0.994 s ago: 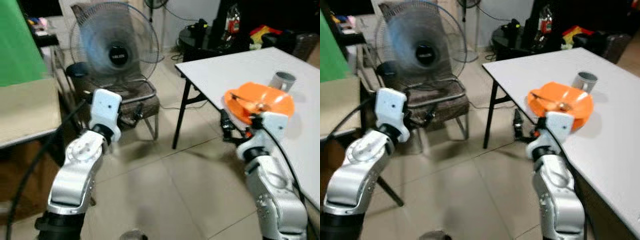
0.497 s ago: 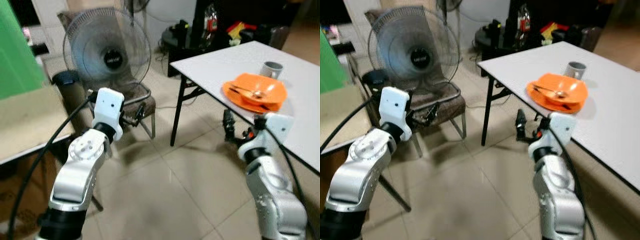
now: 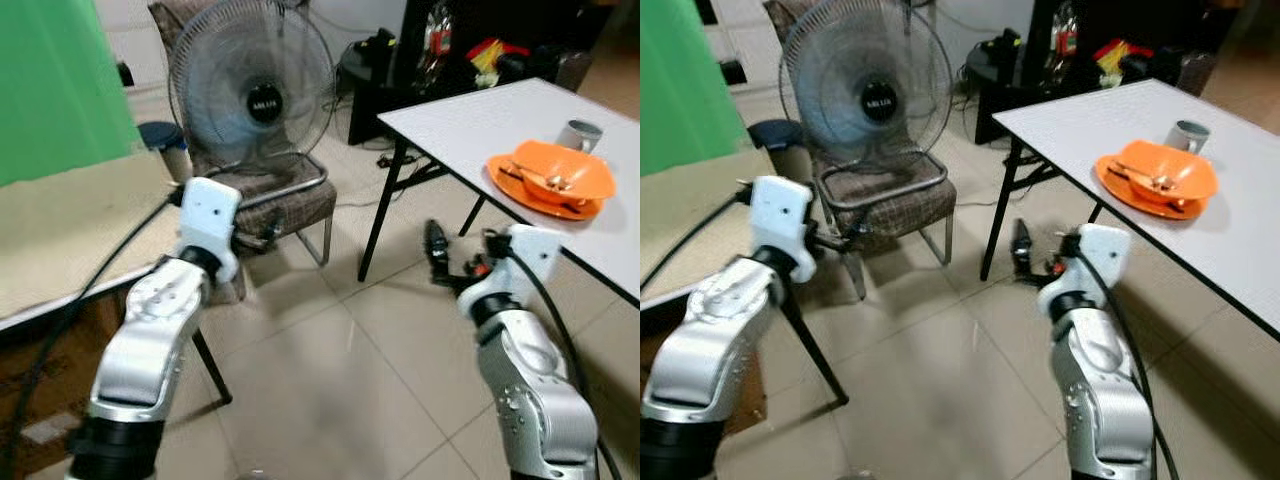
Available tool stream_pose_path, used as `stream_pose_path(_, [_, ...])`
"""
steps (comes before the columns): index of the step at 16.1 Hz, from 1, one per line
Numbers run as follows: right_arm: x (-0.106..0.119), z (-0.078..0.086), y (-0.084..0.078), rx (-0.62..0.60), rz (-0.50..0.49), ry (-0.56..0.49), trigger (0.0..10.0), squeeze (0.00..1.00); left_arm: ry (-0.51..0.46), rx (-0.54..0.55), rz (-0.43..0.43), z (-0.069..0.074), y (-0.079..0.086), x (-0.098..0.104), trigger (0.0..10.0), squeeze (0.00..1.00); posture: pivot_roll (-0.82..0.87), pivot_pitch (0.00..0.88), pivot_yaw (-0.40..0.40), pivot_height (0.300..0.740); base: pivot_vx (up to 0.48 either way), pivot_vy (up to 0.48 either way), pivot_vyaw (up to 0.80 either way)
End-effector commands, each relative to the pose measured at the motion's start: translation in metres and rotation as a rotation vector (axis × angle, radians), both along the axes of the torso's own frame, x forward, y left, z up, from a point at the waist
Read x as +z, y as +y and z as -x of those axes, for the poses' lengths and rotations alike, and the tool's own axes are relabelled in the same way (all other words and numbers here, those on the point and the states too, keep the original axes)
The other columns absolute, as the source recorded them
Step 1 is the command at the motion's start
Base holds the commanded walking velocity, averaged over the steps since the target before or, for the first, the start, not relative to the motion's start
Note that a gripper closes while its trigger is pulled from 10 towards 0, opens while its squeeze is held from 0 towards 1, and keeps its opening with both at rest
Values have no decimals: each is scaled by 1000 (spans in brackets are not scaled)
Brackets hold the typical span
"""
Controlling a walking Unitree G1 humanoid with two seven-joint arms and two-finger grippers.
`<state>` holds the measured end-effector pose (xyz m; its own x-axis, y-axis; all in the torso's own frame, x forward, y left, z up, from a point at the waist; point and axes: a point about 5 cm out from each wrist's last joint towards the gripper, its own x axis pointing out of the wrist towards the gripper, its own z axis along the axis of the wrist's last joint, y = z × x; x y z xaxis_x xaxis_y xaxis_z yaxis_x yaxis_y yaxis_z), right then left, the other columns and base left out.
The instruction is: Setting the table
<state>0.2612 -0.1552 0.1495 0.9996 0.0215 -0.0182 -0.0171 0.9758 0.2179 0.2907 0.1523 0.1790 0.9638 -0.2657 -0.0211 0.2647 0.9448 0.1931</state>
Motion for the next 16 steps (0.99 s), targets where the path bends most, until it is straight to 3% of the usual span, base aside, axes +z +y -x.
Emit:
stream_pose_path(1, [1,-1,-7,-18,7,1,10000,1000,-8,-22,7,-1,-6,2,10000,0,81,0,-16,740,0,315,0])
stream_pose_path(11, [-1,-4,-3,23,15,13,10000,1000,-10,-5,7,0,-3,3,10000,0,99,0,-31,740,0,313,0])
stream_pose_path(16, [-3,-5,-2,29,29,23,10000,1000,-17,17,2,0,-3,3,10000,0,97,0,-27,740,0,0,745])
